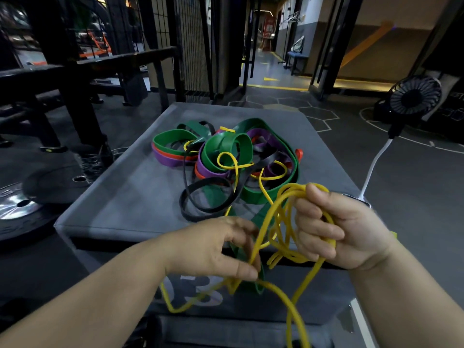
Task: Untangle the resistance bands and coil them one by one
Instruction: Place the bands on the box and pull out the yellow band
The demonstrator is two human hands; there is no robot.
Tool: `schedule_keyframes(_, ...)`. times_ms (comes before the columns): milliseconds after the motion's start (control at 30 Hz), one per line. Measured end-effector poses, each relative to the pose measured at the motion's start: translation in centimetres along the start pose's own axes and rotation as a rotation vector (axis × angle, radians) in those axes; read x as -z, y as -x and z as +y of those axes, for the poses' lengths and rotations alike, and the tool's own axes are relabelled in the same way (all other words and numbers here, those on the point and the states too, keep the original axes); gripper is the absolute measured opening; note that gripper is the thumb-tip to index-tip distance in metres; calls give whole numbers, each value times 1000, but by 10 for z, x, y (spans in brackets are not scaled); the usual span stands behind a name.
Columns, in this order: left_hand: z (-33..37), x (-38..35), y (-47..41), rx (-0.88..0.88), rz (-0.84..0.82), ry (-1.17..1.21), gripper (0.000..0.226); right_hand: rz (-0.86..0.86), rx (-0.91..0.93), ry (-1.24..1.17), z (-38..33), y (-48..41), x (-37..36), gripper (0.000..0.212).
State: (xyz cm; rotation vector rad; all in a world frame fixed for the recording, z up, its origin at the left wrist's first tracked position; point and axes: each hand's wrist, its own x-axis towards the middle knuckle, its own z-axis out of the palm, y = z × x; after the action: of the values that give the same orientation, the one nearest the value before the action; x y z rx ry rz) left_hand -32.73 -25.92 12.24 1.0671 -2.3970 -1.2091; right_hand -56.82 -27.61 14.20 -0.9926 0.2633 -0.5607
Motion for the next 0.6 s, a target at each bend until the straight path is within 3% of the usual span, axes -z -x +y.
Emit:
schedule_keyframes(100,3,0,0,-4,79,238,7,146,27,76,0,0,-6,34)
schedule_keyframes(233,13,-1,5,-3,-17,549,11,243,67,103,-2,-1,-10,40)
schedule_keyframes(300,15,-1,6,-16,15,617,15,250,61,140,-2,0,-10,42)
schedule_keyframes(600,15,1,-2,-115,462,746,18,-157,-113,132,22,-6,-7,30)
